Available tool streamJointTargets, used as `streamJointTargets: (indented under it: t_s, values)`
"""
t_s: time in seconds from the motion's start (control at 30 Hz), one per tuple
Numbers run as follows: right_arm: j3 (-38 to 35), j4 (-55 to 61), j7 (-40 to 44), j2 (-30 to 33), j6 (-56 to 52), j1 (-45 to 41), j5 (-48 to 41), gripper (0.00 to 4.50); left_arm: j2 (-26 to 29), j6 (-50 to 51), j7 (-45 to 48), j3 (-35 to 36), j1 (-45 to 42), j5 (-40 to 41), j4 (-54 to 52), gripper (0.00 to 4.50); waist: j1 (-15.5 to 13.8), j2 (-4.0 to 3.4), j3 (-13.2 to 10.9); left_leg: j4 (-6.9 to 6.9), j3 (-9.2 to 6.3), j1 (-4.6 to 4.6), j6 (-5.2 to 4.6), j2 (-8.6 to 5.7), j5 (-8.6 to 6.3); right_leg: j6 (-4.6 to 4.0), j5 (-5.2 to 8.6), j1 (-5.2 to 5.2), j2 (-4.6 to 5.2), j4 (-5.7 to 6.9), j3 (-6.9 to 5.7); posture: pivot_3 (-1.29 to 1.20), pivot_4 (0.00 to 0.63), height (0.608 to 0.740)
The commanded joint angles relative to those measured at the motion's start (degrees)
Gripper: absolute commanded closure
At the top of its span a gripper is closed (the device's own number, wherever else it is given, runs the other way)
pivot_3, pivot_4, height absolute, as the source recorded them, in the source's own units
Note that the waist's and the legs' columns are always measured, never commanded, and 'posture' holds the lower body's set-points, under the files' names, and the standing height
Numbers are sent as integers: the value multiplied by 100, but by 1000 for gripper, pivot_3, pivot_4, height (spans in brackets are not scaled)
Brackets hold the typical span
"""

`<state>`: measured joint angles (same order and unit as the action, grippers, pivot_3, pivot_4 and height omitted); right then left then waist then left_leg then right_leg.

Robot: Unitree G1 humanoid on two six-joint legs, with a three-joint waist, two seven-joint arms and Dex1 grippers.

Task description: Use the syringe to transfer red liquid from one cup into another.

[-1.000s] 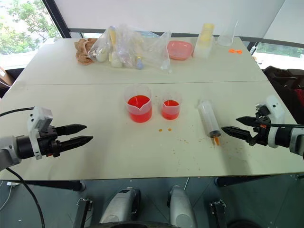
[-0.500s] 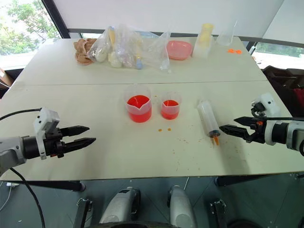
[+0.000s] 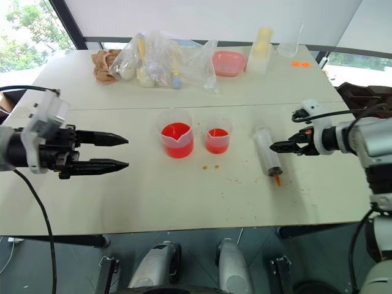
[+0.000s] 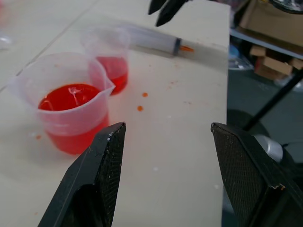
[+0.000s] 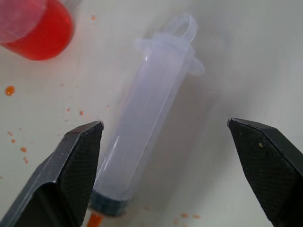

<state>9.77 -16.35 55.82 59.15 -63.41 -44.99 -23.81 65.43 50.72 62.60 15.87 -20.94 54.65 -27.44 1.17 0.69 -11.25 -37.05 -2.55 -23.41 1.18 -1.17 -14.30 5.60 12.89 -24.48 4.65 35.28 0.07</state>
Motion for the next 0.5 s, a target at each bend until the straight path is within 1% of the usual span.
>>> streamJointTargets:
  t_s: [0.03, 0.1, 0.2, 0.33, 0.4, 0.43, 0.5]
  values:
    - [326, -808, 153, -381, -70, -752, 350, 102, 24, -326, 191, -302, -157, -318, -44, 1479, 18, 0, -1, 0, 1, 3, 0, 0, 0, 0, 0, 0, -2, 4, 0, 0, 150, 740]
    - [381, -1389, 97, -699, -150, -1122, 488, 102, -96, -398, 124, -410, -118, -400, -53, 1479, 16, 1, -1, -1, 1, 2, 0, 2, 0, 5, -3, -3, -2, 7, 1, 0, 150, 740]
    - [544, -2013, 130, -1068, -199, -1476, 712, 102, -125, -661, 128, -559, 195, -787, -155, 1479, -3, 0, -1, -2, 1, 1, 0, 1, 0, 19, -11, -3, -2, 9, 1, 0, 150, 740]
    - [962, -2271, 311, -1378, -166, -1572, 1043, 102, -224, -769, 41, -539, 440, -927, -241, 1479, -37, 1, -1, -2, -1, -3, 0, 0, 0, 20, -12, -4, 0, 9, 2, 0, 150, 740]
    - [1101, -2309, 391, -1440, -49, -1497, 1204, 622, -261, -785, -14, -502, 522, -974, -277, 1479, -35, 8, 3, -3, -2, -3, 0, -2, 0, 20, -12, -2, 1, 9, 2, 0, 150, 740]
    - [1142, -2335, 426, -1461, -13, -1467, 1267, 972, -264, -804, -32, -483, 580, -1016, -292, 1479, -31, 8, 3, -5, -2, -2, 1, -2, 0, 20, -12, -2, 1, 9, 2, 0, 150, 740]
    - [1173, -2370, 470, -1487, 28, -1436, 1374, 2002, -260, -851, -54, -450, 690, -1094, -309, 1479, -21, 9, 4, -5, -1, 0, 1, -1, 0, 20, -12, -1, 1, 10, 2, 0, 150, 740]
